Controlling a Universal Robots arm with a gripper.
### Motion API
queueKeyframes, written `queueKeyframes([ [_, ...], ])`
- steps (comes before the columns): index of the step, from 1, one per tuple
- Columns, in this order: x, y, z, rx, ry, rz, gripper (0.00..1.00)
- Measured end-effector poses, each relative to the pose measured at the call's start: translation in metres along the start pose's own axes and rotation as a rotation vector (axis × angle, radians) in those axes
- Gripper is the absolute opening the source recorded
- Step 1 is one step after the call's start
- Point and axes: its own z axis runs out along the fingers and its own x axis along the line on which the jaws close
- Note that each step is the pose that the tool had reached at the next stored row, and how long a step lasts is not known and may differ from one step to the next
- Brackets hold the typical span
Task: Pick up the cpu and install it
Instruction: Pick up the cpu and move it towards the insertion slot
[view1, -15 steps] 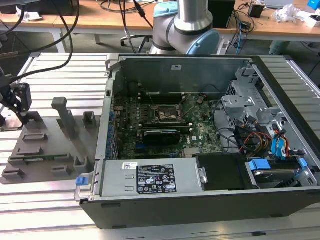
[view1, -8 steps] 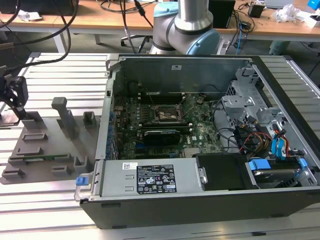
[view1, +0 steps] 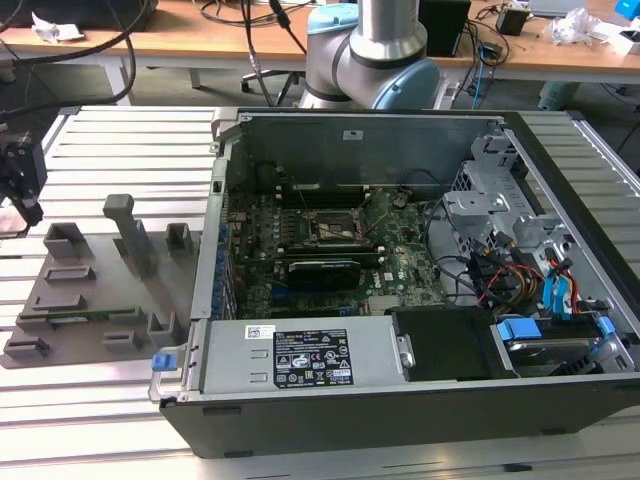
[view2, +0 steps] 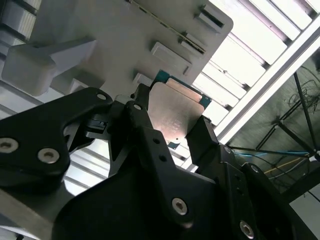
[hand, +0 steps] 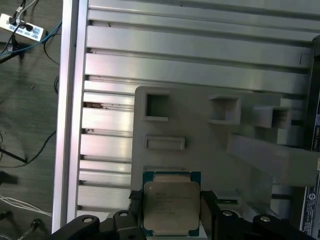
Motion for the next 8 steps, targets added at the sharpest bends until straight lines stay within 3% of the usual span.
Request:
queueKeyframes([
  [8,-0.0005,-0.0015,-0.0226,0.0000,0.0000,0.000,0.55],
])
